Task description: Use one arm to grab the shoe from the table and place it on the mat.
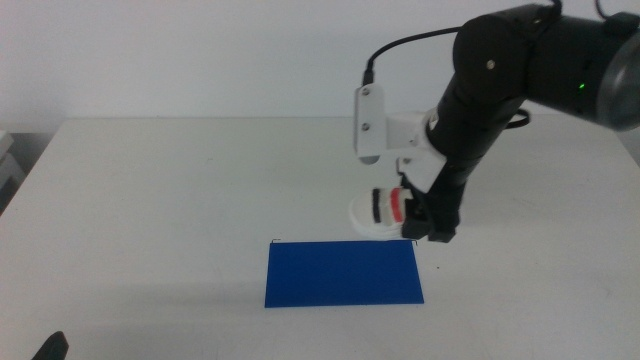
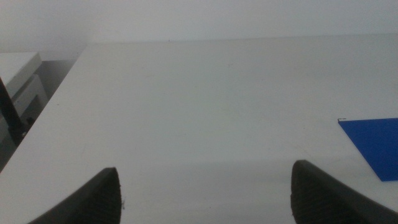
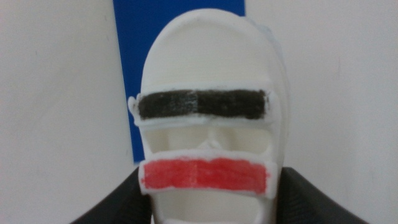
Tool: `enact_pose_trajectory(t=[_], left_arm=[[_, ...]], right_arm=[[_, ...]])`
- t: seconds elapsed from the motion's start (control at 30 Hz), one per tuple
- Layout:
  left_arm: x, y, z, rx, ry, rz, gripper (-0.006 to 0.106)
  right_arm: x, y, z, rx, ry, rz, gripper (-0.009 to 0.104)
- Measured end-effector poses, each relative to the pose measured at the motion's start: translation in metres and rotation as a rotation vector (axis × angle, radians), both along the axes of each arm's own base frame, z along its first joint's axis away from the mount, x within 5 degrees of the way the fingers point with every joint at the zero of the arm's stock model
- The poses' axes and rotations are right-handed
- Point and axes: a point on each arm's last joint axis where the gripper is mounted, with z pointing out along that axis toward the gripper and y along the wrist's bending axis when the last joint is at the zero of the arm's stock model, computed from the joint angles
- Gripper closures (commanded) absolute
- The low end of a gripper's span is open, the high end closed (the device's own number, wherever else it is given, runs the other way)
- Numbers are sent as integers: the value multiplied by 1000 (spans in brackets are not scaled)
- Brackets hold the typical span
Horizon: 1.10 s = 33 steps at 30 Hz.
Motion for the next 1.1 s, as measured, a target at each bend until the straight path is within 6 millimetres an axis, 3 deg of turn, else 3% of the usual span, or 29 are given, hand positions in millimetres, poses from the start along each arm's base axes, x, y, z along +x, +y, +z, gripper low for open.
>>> enact_pose_trajectory(t=[0.53, 0.73, 1.1], left_arm=[[0, 0, 0, 0, 0, 0, 7], [0, 0, 0, 0, 0, 0, 7], [0, 0, 0, 0, 0, 0, 7]], right_arm=[[24, 62, -58, 77, 115, 74, 99], [26, 68, -86, 58, 178, 70, 99], [32, 71, -101, 49, 173, 64, 99]])
